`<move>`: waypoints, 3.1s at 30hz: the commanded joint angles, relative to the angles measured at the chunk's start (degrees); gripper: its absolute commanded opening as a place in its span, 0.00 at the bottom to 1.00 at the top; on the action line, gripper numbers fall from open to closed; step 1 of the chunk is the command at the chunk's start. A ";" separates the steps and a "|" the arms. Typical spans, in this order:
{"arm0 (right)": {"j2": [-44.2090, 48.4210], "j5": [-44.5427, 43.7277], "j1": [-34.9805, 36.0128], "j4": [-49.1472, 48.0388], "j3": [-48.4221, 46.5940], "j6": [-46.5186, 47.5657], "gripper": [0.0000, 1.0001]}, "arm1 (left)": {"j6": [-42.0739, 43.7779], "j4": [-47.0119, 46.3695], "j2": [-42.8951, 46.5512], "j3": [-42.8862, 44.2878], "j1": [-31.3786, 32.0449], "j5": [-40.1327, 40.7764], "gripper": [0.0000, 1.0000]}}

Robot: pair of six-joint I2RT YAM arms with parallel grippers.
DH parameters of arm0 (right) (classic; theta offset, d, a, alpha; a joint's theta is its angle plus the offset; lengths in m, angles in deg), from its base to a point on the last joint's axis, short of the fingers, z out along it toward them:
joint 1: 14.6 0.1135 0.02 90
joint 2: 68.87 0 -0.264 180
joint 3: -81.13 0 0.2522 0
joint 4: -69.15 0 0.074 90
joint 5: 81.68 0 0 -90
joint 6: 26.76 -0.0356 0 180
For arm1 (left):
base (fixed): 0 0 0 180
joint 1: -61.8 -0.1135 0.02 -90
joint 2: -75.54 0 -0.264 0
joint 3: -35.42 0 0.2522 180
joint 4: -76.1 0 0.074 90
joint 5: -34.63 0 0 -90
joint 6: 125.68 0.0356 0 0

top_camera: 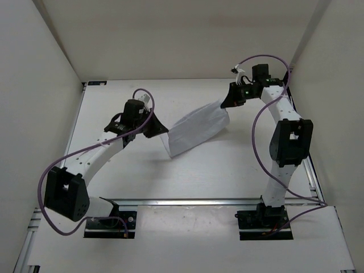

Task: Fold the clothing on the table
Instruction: Fold the skirt

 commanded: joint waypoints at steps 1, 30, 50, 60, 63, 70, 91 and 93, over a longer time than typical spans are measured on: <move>4.10 -0.58 0.46 2.33 4.63 3.58 0.00 | -3.31 -1.41 6.26 -4.77 0.73 -0.79 0.00; -11.18 -14.82 4.41 -6.45 -5.98 -1.42 0.00 | 1.34 -6.51 -13.66 3.99 -9.99 -3.60 0.00; -18.48 -21.32 5.55 -7.94 -9.59 -1.69 0.01 | 3.01 -9.06 -23.34 1.45 -13.33 -2.64 0.01; -16.90 -29.95 4.23 -5.59 -13.18 -3.46 0.87 | 6.43 -6.87 -19.84 5.67 -14.39 2.28 0.99; -16.46 -23.47 2.83 -0.94 -12.40 -1.52 0.87 | 7.84 -4.68 -16.23 6.37 -10.81 1.06 0.99; -9.88 -11.34 -0.77 1.54 1.38 -3.79 0.85 | 8.97 -0.55 -19.03 14.18 2.65 0.17 0.98; -4.68 5.31 -6.58 -13.48 25.04 -28.05 0.83 | 2.49 -2.90 -42.24 25.54 8.90 -4.57 0.99; -5.03 3.90 -6.49 -13.40 25.30 -29.19 0.83 | 1.69 -3.09 -42.33 25.18 8.99 -4.05 0.99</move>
